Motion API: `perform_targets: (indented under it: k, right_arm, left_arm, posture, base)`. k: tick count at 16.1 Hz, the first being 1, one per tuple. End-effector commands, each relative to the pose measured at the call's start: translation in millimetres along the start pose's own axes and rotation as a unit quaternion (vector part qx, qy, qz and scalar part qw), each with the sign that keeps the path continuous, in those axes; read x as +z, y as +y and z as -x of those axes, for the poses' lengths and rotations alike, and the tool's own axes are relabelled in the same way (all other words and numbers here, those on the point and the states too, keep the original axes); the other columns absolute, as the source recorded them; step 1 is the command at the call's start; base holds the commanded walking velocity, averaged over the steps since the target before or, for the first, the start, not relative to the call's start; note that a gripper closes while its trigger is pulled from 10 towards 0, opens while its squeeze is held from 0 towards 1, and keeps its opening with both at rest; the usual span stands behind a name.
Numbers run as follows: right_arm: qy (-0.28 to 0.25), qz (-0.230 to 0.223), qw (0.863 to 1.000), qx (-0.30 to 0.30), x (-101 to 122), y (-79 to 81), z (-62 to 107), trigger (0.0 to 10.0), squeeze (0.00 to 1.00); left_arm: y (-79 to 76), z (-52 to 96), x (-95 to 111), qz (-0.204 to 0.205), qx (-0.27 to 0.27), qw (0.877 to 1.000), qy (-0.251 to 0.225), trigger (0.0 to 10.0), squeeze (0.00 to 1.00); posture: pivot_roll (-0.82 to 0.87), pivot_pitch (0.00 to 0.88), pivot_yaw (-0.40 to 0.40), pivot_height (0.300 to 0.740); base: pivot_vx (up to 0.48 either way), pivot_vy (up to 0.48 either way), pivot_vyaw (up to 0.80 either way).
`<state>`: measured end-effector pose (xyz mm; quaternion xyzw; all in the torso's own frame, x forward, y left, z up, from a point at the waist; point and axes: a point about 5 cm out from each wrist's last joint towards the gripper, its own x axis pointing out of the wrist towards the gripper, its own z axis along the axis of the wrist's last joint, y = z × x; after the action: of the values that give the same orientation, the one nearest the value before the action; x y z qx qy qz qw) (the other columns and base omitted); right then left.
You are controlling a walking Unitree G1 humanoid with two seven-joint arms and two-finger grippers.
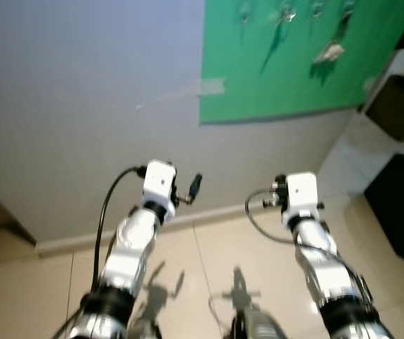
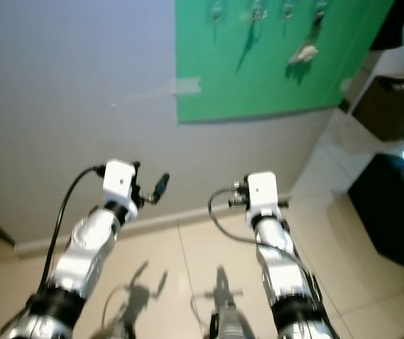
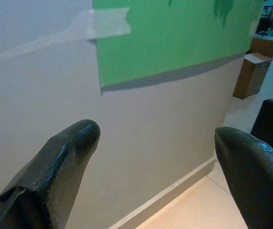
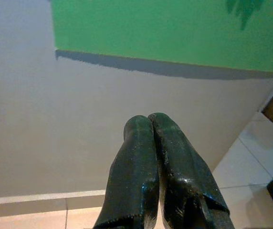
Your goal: Hang keys on a hook
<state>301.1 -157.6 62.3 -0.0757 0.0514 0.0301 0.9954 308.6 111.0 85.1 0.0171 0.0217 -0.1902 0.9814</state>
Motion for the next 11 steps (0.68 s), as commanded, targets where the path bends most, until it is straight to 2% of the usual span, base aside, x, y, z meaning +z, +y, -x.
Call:
perform_targets:
  k: [1,5,6,8,11]
  right_arm:
    - [-0.010,0.006,1.000,-0.003,4.9,-4.5,-2.6,10.0,0.00]
    - [-0.009,0.003,1.000,-0.005,1.6,-4.4,-0.6,10.0,0.00]
    - [-0.009,0.003,1.000,-0.006,0.7,-3.4,0.7,10.0,0.00]
    - [-0.009,0.004,1.000,-0.010,0.3,-3.5,0.6,10.0,0.00]
    - [-0.009,0.019,1.000,-0.023,-5.5,0.0,8.8,10.0,0.00]
  left_arm:
    - [0.7,-2.3,4.2,0.013,0.001,1.000,-0.004,10.0,0.00]
    - [1.3,-4.9,6.2,0.006,0.000,1.000,-0.004,10.0,0.00]
    - [-1.2,-4.2,7.8,-0.009,-0.006,1.000,-0.008,10.0,0.00]
    - [-8.6,-7.4,9.3,0.008,-0.026,1.000,-0.011,10.0,0.00]
    - [-13.0,-11.4,12.9,0.004,-0.022,1.000,-0.013,10.0,0.00]
  posture:
    - [-0.05,0.000,-0.004,0.740]
    - [-0.04,0.000,0.003,0.740]
    - [-0.04,0.000,0.007,0.740]
    - [-0.05,0.000,0.018,0.740]
    - [-0.07,0.000,0.029,0.740]
  base:
    - [0.000,0.000,0.00]
    - [0.000,0.000,0.00]
    - [0.000,0.000,0.00]
    - [0.000,0.000,0.00]
    - [0.000,0.000,0.00]
